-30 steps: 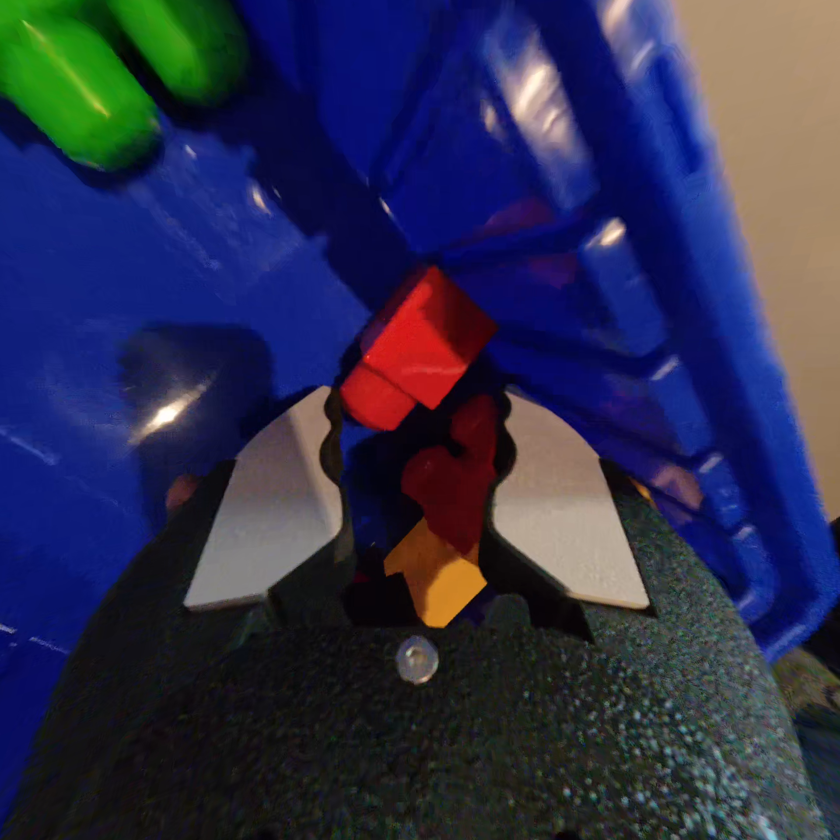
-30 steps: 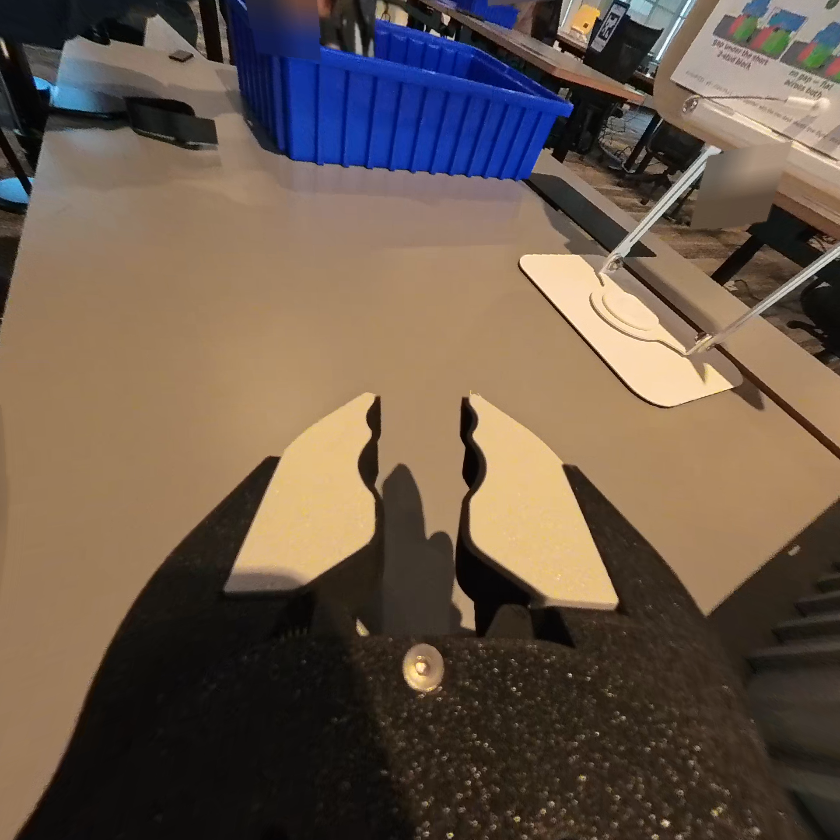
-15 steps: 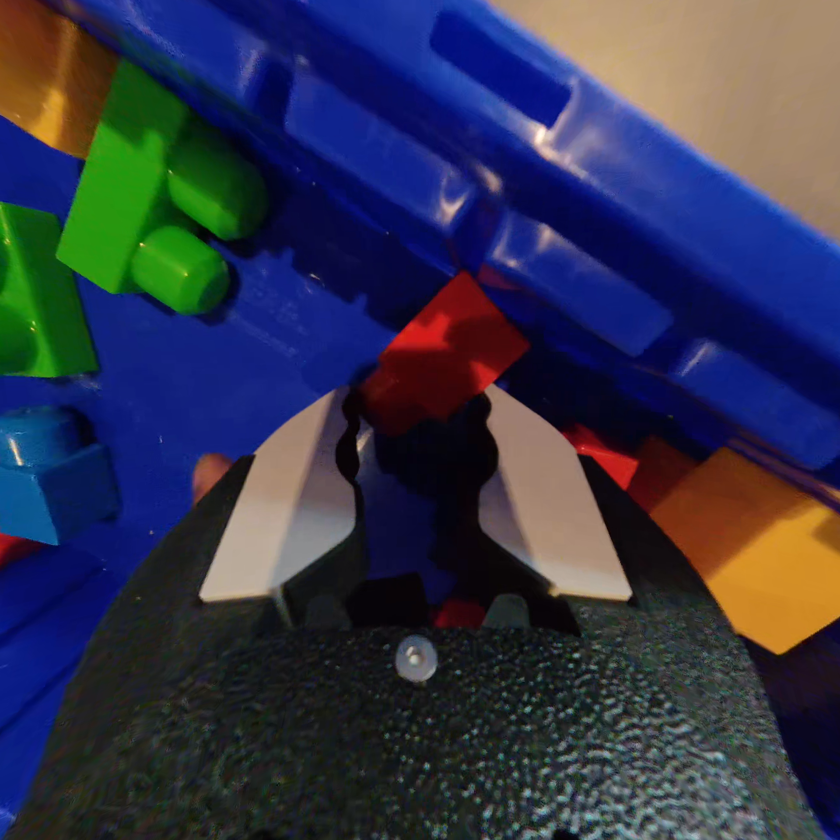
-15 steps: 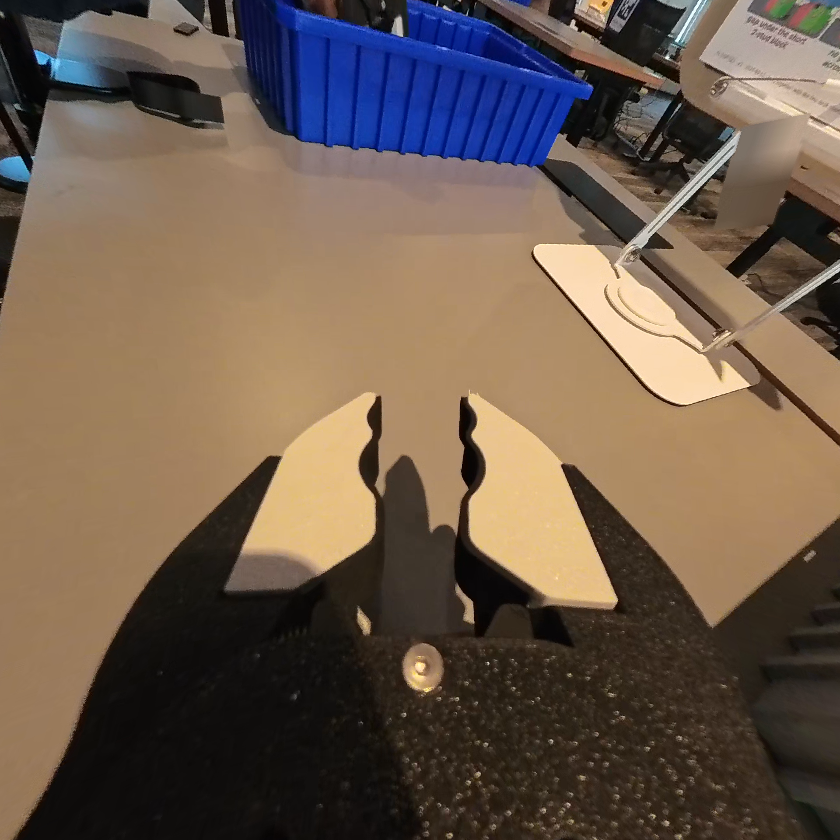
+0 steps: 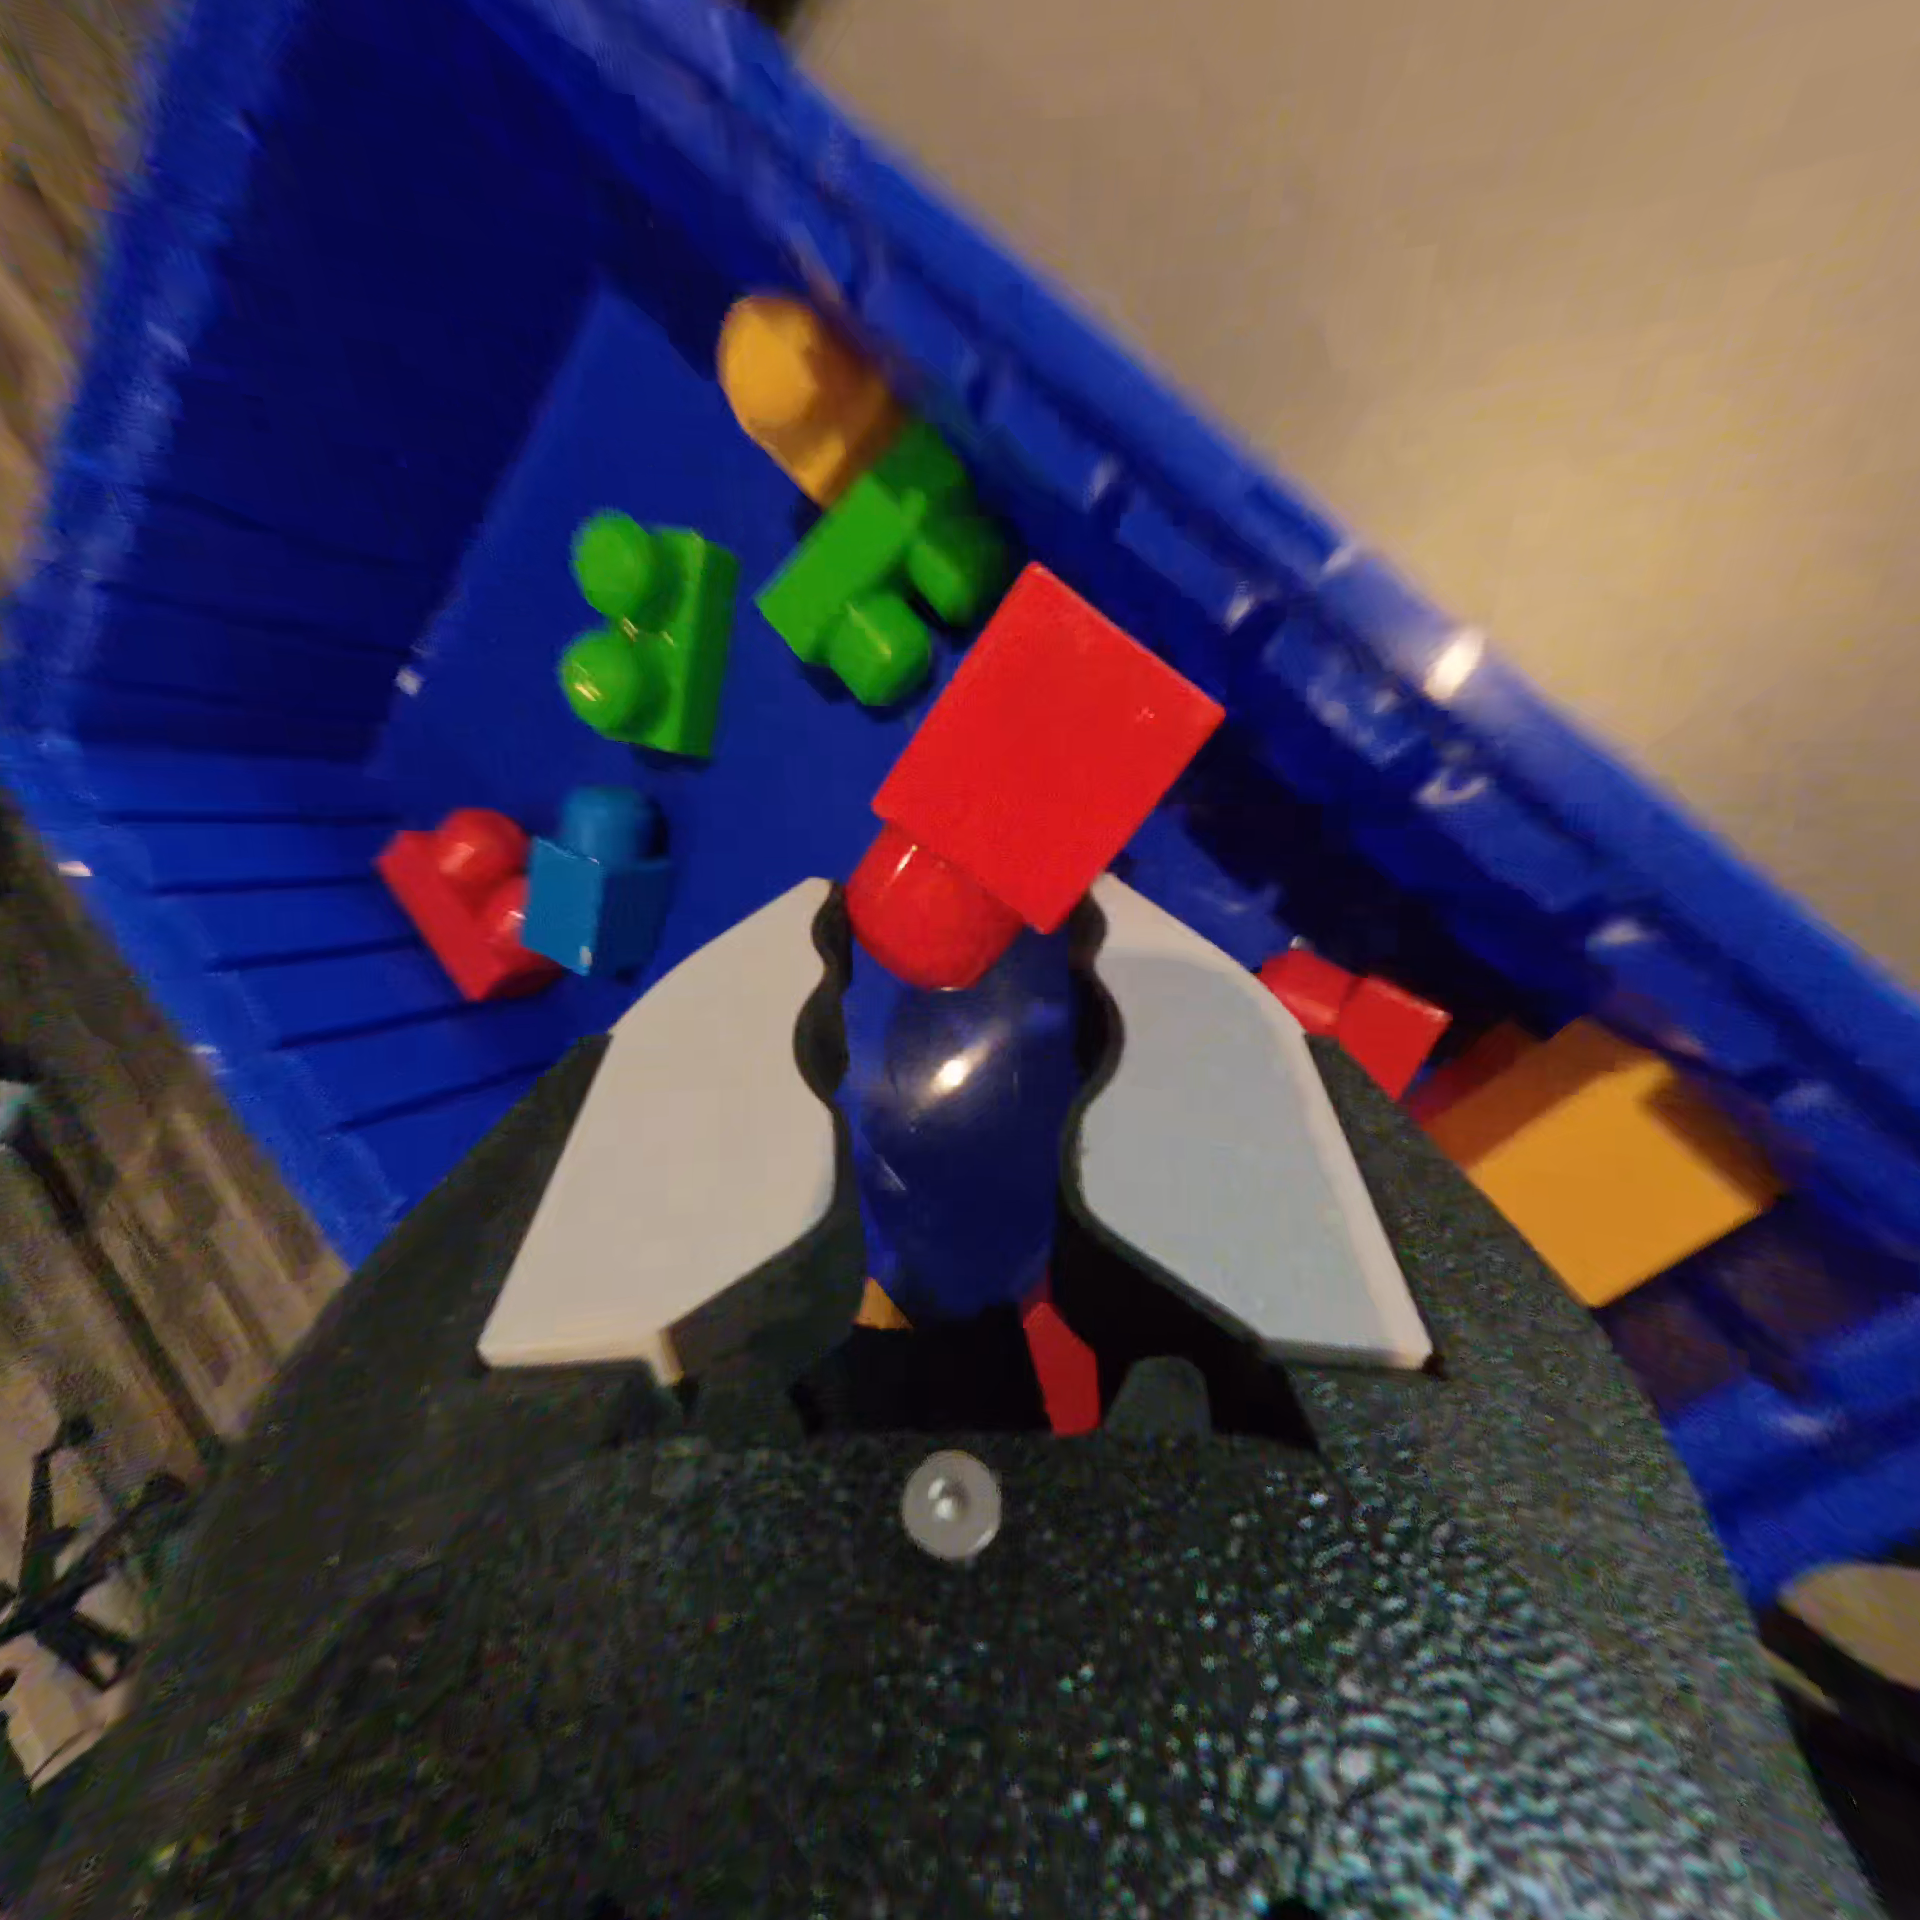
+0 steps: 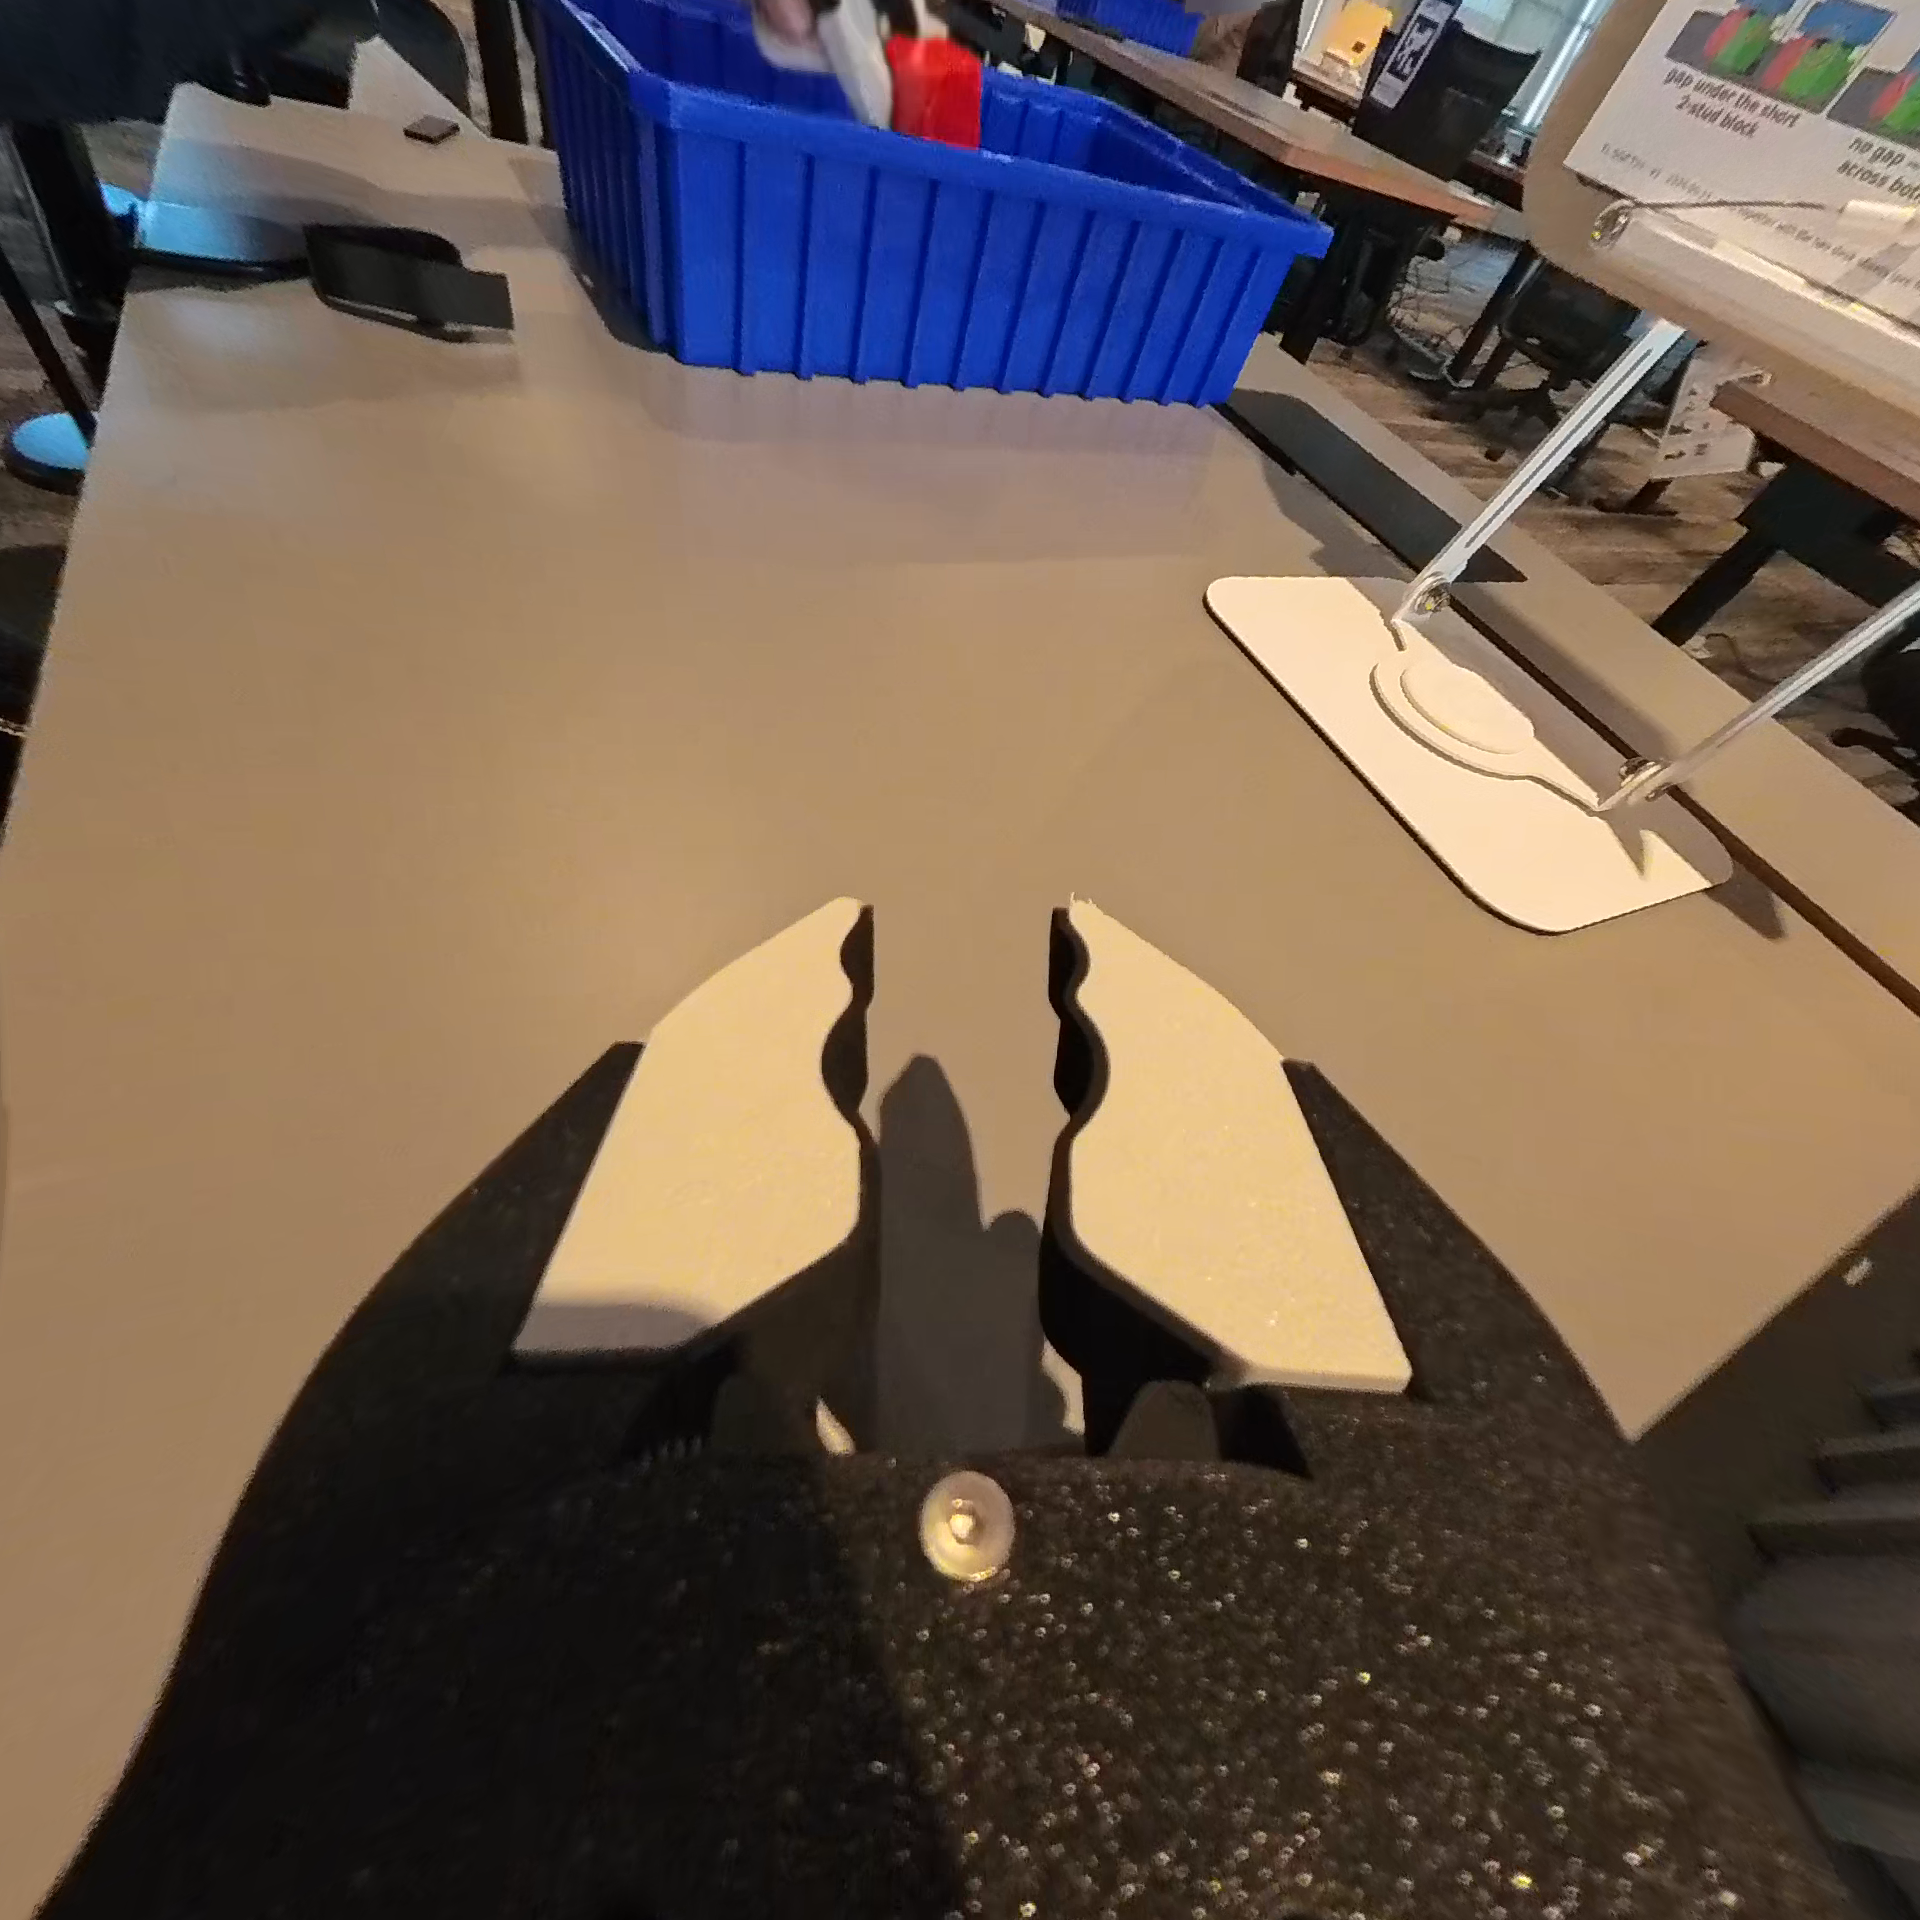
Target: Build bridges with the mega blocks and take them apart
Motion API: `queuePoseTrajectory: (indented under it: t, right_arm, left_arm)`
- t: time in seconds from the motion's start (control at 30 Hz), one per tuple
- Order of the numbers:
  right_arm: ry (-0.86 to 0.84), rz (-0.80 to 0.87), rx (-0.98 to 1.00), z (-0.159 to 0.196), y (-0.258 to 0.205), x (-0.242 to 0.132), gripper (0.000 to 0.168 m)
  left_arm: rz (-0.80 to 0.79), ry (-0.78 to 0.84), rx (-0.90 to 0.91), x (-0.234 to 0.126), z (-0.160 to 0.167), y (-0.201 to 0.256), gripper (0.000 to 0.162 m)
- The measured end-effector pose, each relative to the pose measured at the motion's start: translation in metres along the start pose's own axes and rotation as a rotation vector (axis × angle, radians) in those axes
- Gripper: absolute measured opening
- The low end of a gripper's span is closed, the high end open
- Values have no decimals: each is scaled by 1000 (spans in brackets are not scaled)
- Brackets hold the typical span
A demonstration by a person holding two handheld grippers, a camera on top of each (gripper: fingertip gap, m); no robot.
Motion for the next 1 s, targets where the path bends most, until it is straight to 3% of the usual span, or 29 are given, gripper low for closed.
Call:
queuePoseTrajectory:
  t: [0.1, 0.23, 0.33, 0.47, 0.6, 0.67, 0.8, 0.87, 1.0]
  right_arm:
    - [34, -28, 35, -6, 2, 0, 32]
    - [95, -143, 185, -31, 14, 7, 39]
    - [128, -294, 342, -55, 31, 19, 57]
    - [134, -359, 440, -70, 59, 36, 73]
    - [126, -327, 476, -52, 69, 44, 78]
    - [72, -298, 469, -40, 69, 48, 82]
    - [-13, -231, 414, -28, 67, 57, 85]
    - [-16, -247, 404, -30, 61, 60, 79]
    - [-57, -282, 335, -29, 46, 68, 49]
  left_arm:
    - [-110, 183, 77, -54, -34, 20, 41]
    - [-290, 485, 392, -111, -105, 104, 40]
    - [-429, 665, 555, -114, -157, 173, 40]
    - [-621, 799, 620, -77, -211, 240, 40]
    - [-733, 715, 822, -39, -226, 285, 40]
    - [-711, 722, 881, -28, -227, 302, 40]
    - [-739, 769, 990, -29, -225, 325, 39]
    - [-760, 763, 1012, -30, -224, 330, 40]
    - [-776, 818, 1068, -36, -219, 343, 40]
Point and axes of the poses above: each gripper's, where its closed fingertips meet, x out along the fingers, z out of its underside, y = z × x across the jaws, the point moved 4 cm from there along -x, back along the fingers, and after that the axes turned 11 degrees about -y, right-handed, at the moved point
